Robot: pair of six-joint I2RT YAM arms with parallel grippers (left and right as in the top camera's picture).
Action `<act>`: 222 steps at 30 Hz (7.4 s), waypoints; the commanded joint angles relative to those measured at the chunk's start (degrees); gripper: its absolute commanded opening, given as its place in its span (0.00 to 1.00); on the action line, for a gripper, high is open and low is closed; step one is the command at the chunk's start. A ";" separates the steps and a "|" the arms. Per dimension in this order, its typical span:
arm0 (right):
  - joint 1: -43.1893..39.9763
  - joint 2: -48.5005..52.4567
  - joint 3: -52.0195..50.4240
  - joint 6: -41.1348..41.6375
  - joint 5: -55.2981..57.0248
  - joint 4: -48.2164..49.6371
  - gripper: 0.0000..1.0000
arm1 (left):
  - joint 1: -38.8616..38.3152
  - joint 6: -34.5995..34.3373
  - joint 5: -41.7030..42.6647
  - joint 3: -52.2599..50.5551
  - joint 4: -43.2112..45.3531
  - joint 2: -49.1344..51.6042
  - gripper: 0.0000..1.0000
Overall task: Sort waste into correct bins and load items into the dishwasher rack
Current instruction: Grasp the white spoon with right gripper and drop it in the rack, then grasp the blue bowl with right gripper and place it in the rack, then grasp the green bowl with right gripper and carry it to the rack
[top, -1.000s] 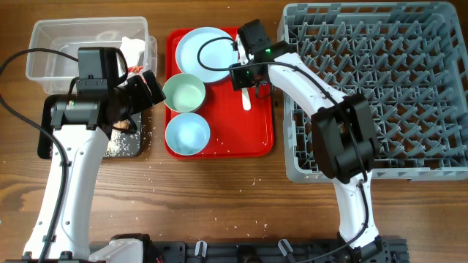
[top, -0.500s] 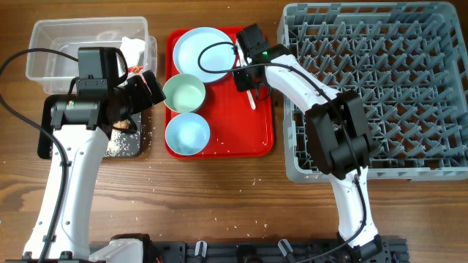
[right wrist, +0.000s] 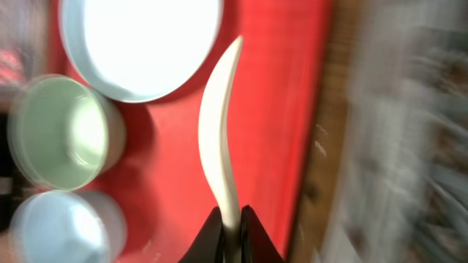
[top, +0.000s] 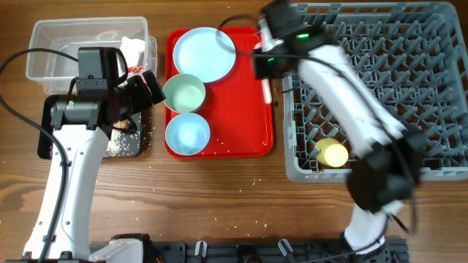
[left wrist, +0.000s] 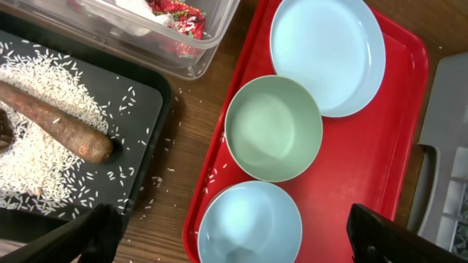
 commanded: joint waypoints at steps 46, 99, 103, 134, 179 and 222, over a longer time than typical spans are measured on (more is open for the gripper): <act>17.51 1.97 -12.55 17.57 -4.96 13.07 0.90 | 6.40 9.70 -1.49 4.02 0.17 -7.82 1.00; -6.58 1.51 -8.81 -36.37 72.32 49.22 0.04 | 13.42 9.94 -4.02 4.02 0.07 -9.92 1.00; -6.62 5.88 -8.85 -36.41 72.30 47.60 0.04 | 13.42 9.94 -4.02 4.02 0.09 -9.92 1.00; -8.72 9.44 -10.80 -53.57 75.06 56.52 0.04 | 13.42 9.94 -4.02 4.02 0.07 -9.92 1.00; 11.98 14.12 -9.94 -42.14 41.33 61.05 0.61 | 13.42 9.94 -4.02 4.02 0.07 -9.92 1.00; -4.37 -15.82 -13.86 8.33 69.11 -15.58 0.04 | 13.42 9.94 -4.02 4.02 0.07 -9.92 1.00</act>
